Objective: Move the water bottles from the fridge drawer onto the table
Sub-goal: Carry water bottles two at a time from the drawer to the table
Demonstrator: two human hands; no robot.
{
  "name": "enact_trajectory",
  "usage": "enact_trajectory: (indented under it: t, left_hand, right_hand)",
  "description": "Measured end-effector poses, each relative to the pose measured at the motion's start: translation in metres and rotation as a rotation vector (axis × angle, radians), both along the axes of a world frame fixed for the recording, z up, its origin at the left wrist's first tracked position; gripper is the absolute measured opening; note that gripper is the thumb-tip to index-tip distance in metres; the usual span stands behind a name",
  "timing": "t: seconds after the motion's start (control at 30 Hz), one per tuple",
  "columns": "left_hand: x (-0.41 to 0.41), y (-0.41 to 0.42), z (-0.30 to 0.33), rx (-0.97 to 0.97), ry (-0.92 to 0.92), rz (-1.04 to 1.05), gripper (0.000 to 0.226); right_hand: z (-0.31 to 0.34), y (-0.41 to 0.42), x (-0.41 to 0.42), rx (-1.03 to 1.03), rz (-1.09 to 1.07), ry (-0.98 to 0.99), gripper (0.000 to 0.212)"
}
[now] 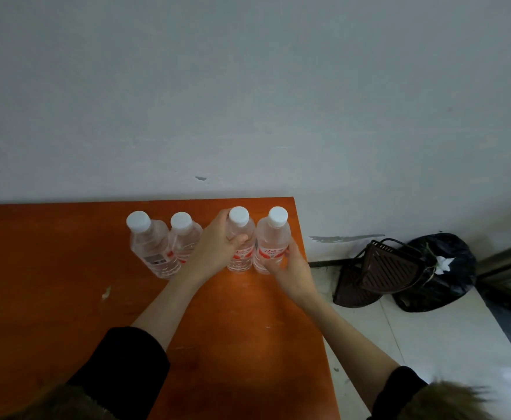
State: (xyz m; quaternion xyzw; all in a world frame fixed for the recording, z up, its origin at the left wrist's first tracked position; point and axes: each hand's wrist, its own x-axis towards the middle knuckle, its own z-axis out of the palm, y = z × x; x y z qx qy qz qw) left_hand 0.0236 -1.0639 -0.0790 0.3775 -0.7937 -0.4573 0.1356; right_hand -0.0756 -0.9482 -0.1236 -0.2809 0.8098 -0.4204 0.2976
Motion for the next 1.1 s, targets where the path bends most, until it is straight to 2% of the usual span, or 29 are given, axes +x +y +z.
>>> enact_trajectory:
  t: [0.13, 0.27, 0.37, 0.5, 0.67, 0.87, 1.0, 1.1]
  left_hand:
    - [0.003, 0.010, 0.016, -0.134, -0.007, 0.046, 0.056]
    - [0.011, 0.036, 0.041, -0.270, -0.007, 0.053, 0.060]
    - [0.012, 0.062, 0.062, -0.366, -0.085, -0.072, 0.066]
    - [0.000, 0.090, 0.094, -0.627, -0.245, -0.267, 0.071]
    - [-0.031, 0.136, 0.145, -0.837, -0.172, -0.404, 0.073]
    - [-0.061, 0.220, 0.167, -1.016, -0.061, -0.538, 0.076]
    - [-0.051, 0.289, 0.163, -1.048, 0.066, -0.706, 0.076]
    - [-0.035, 0.338, 0.147, -1.010, 0.149, -0.846, 0.086]
  right_hand:
    - [0.016, 0.018, -0.004, 0.012, 0.095, 0.073, 0.062]
    - [0.041, 0.048, -0.016, 0.103, 0.155, 0.230, 0.082]
    - [0.068, 0.078, -0.034, 0.176, 0.230, 0.495, 0.080]
    - [0.113, 0.121, -0.061, 0.301, 0.261, 0.804, 0.086]
    - [0.170, 0.193, -0.075, 0.386, 0.155, 1.042, 0.093]
    - [0.203, 0.303, -0.052, 0.483, -0.132, 1.131, 0.092]
    - [0.199, 0.389, -0.005, 0.552, -0.363, 1.024, 0.087]
    - [0.188, 0.453, 0.045, 0.640, -0.497, 0.924, 0.085]
